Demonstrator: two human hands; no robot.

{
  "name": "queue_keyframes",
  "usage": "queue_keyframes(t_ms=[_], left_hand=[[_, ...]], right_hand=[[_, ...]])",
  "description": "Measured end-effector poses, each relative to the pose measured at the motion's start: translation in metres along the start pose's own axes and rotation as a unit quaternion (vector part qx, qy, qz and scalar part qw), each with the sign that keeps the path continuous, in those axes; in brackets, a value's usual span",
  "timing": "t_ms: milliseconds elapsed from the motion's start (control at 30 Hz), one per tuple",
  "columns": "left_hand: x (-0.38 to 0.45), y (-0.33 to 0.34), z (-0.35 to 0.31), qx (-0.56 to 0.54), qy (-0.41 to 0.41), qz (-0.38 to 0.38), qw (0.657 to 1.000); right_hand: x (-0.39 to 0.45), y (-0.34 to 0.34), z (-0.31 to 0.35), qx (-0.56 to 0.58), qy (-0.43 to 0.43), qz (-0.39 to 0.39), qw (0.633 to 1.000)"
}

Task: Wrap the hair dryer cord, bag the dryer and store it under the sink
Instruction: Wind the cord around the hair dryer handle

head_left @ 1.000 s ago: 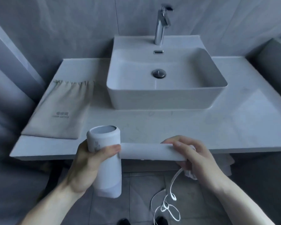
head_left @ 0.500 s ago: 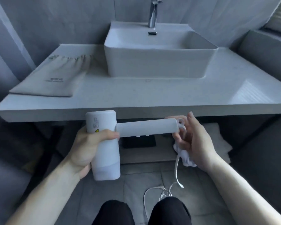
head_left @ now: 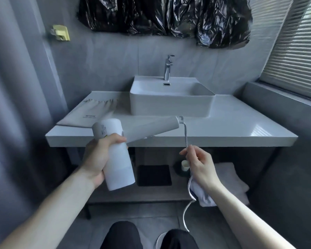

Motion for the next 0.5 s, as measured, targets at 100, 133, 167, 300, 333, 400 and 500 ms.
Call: queue_keyframes(t_ms=[100,133,167,300,333,400,500], left_hand=[[-0.006,-0.001,-0.006,0.008,0.043,-0.041,0.998],[-0.007,-0.002,-0.007,0.009,0.052,-0.052,0.997],[-0.007,-0.004,-0.007,0.009,0.059,-0.061,0.996],[-0.010,-0.016,-0.009,0.010,0.091,-0.098,0.991],[-0.012,-0.019,-0.009,0.012,0.101,-0.106,0.989],[-0.014,-0.024,-0.008,0.017,0.114,-0.117,0.986],[-0.017,-0.031,-0.011,0.059,0.137,-0.135,0.980]], right_hand=[[-0.007,0.017,-0.003,-0.033,-0.019,0.015,0.999],[-0.010,0.023,-0.002,-0.053,-0.030,0.017,0.998],[-0.014,0.029,0.000,-0.069,-0.041,0.023,0.997],[-0.035,0.055,0.000,-0.129,-0.051,0.096,0.986],[-0.041,0.060,-0.002,-0.152,-0.047,0.114,0.981],[-0.052,0.066,-0.004,-0.204,-0.048,0.142,0.967],[-0.066,0.069,0.009,-0.279,-0.074,0.163,0.943]])
Point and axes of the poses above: each hand's wrist, its own x-axis towards the middle knuckle, its own y-axis out of the palm, z = x × y, the point moved 9 cm from there along x, towards the middle knuckle, and after that the axes turned 4 degrees about y, right-handed, at the moved point
